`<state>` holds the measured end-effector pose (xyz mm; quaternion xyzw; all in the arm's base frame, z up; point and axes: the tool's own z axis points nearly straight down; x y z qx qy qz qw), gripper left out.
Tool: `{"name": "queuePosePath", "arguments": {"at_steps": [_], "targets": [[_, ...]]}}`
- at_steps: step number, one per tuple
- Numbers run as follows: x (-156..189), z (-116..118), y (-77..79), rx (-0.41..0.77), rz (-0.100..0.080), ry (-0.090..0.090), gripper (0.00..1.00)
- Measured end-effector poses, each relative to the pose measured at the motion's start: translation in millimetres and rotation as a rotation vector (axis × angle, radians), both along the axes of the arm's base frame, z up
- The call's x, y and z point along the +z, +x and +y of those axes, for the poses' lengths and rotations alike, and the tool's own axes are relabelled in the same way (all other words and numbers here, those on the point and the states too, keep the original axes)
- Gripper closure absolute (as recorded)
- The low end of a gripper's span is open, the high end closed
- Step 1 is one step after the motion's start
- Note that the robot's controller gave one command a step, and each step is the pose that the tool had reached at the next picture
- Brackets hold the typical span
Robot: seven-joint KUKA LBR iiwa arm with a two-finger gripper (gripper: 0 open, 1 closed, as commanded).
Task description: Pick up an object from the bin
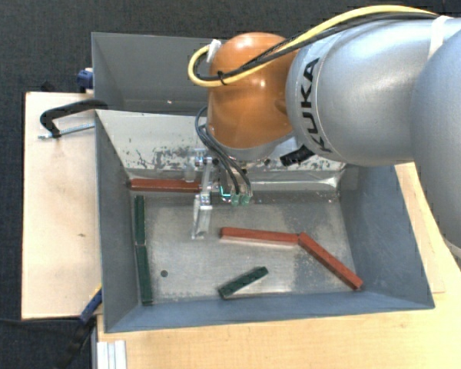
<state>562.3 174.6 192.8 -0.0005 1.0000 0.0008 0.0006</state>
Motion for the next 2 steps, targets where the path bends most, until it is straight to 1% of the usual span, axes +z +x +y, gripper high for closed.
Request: {"name": "queuePosePath", "arguments": {"at_steps": [1, 2], "targets": [[0.1, -0.4, 0.2, -0.001, 0.000, 0.000, 0.00], [-42.5, -19.1, 27.6, 0.000, -0.005, 0.002, 0.00]]}}
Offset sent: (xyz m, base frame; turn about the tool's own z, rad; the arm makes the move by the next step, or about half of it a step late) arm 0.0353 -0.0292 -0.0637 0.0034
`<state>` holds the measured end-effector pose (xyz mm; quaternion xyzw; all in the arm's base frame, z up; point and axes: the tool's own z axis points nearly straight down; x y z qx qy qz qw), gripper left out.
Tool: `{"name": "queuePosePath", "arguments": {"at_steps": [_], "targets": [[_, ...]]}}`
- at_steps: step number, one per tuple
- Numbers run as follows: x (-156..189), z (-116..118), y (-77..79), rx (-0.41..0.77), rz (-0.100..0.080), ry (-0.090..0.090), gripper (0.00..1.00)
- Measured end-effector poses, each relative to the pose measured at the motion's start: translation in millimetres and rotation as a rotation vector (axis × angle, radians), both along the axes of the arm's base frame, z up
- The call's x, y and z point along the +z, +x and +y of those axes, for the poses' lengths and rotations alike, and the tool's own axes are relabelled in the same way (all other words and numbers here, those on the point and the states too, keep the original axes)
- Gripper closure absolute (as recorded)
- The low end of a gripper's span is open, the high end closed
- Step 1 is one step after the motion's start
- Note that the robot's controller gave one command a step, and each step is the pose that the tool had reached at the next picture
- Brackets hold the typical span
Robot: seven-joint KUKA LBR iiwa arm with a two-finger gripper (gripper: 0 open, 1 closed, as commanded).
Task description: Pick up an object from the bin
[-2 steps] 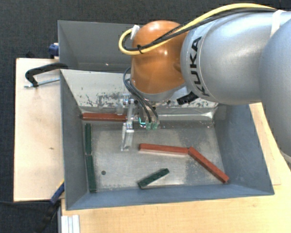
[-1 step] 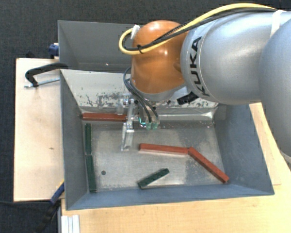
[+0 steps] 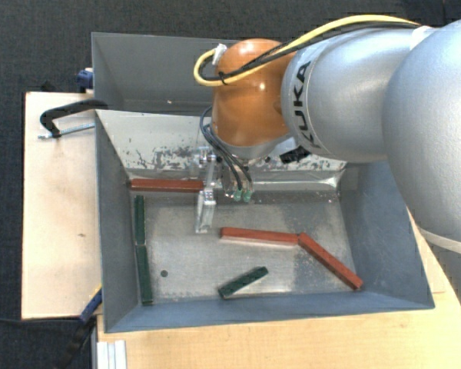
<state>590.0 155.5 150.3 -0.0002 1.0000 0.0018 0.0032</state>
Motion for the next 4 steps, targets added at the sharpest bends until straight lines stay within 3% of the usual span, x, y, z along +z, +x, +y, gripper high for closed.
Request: {"name": "queuePosePath", "arguments": {"at_steps": [1, 2, 3, 4], "targets": [[-19.1, -28.4, 7.5, 0.026, 0.011, -0.004, 0.00], [-27.7, -83.7, 7.1, 0.040, 0.004, -0.003, 0.00], [-67.0, -71.2, -13.0, -0.072, 0.004, -0.003, 0.00], [-75.6, -128.5, -75.9, -0.311, 0.007, -0.002, 1.00]]}}
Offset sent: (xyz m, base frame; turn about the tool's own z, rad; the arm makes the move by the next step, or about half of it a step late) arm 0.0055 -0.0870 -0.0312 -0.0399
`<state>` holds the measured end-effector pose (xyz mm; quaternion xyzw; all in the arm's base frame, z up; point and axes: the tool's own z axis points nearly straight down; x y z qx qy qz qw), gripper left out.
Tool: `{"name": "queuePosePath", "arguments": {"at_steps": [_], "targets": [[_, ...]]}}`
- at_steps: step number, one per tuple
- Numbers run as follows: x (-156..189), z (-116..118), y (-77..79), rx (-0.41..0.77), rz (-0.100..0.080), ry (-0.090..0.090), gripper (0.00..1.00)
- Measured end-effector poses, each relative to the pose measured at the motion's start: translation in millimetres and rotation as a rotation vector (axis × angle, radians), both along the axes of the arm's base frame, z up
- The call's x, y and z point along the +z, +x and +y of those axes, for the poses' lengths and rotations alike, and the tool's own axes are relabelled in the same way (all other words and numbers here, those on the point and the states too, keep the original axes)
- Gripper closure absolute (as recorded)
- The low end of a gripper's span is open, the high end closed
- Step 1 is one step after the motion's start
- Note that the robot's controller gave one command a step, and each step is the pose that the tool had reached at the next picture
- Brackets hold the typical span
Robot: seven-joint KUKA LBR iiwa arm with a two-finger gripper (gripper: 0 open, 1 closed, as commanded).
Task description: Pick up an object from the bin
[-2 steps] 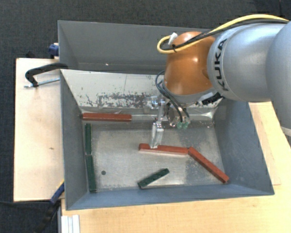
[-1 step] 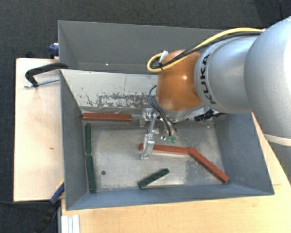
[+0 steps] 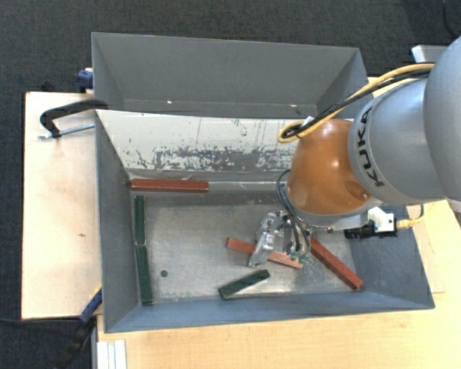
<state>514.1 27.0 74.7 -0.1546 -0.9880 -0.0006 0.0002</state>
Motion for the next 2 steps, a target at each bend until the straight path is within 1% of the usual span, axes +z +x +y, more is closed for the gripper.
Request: {"name": "queuePosePath", "arguments": {"at_steps": [1, 2], "targets": [[0.0, 0.1, 0.0, 0.000, 0.000, 0.000, 1.00], [130.5, -16.4, 1.3, 0.042, -0.005, 0.000, 1.00]]}}
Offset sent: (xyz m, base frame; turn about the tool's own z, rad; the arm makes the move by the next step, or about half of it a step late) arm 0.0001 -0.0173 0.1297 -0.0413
